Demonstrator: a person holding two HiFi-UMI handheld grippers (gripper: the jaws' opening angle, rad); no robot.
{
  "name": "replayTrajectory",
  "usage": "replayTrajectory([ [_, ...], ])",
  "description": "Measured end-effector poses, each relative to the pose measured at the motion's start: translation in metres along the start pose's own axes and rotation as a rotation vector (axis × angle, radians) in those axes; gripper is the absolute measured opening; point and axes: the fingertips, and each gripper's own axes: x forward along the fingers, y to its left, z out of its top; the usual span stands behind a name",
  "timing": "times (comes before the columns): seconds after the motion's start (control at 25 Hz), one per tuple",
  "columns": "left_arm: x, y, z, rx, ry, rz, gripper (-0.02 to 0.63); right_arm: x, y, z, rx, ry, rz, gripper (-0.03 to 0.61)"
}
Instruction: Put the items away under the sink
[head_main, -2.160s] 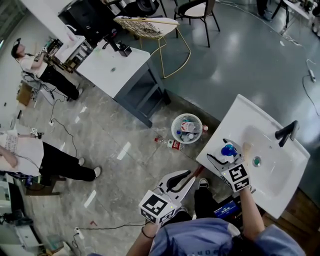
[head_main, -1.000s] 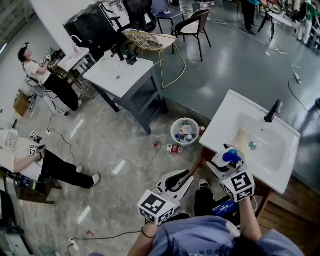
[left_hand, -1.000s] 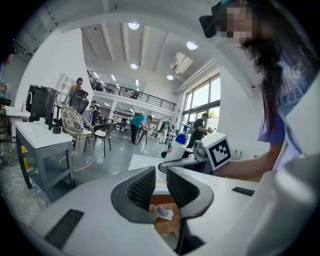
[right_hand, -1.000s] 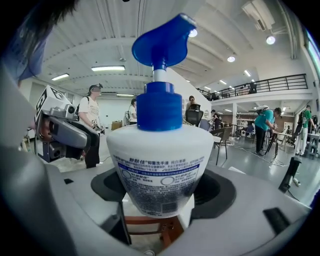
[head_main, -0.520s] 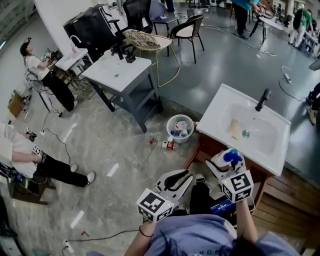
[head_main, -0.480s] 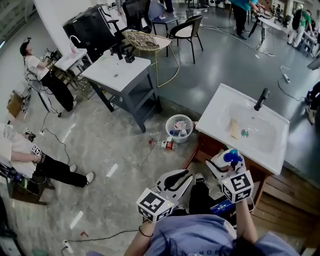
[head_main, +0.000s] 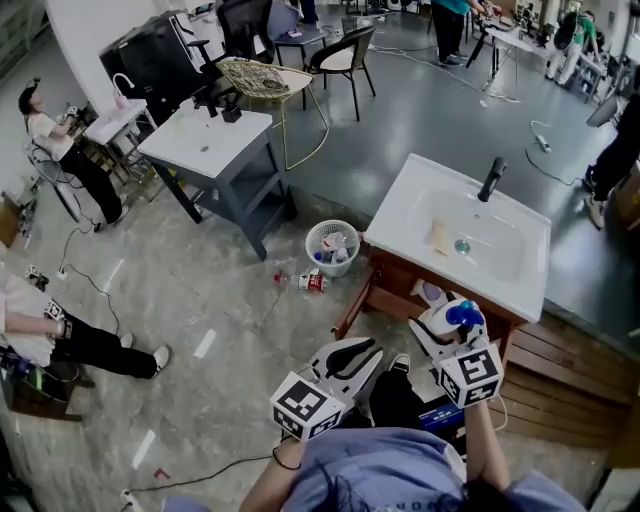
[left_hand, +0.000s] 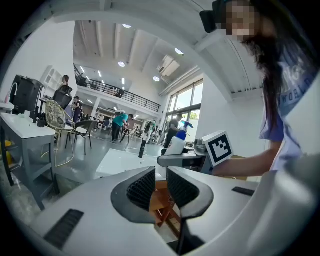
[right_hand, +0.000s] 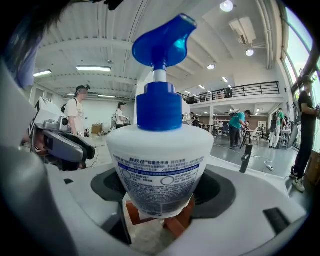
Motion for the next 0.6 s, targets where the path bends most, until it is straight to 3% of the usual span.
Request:
replayTrajectory([
  [0.24, 0.009, -0.027, -0.017, -0.014, 0.044, -0.04, 0.066, -0.025, -0.007, -0.012, 0.03, 0.002, -0.03, 0.368],
  [0.44, 0.017, -0.04, -0.021, 0.013, 0.018, -0.027, 0.066, -0.045, -0.016, -0.024, 0.05, -0.001, -0.049, 0.368],
  [0.6, 0.025, -0.058, -0.036, 0.043, 0.087, -0.034, 0.066, -0.066, -0.023, -0.039, 0.071, 0.006, -0.055, 0.368],
])
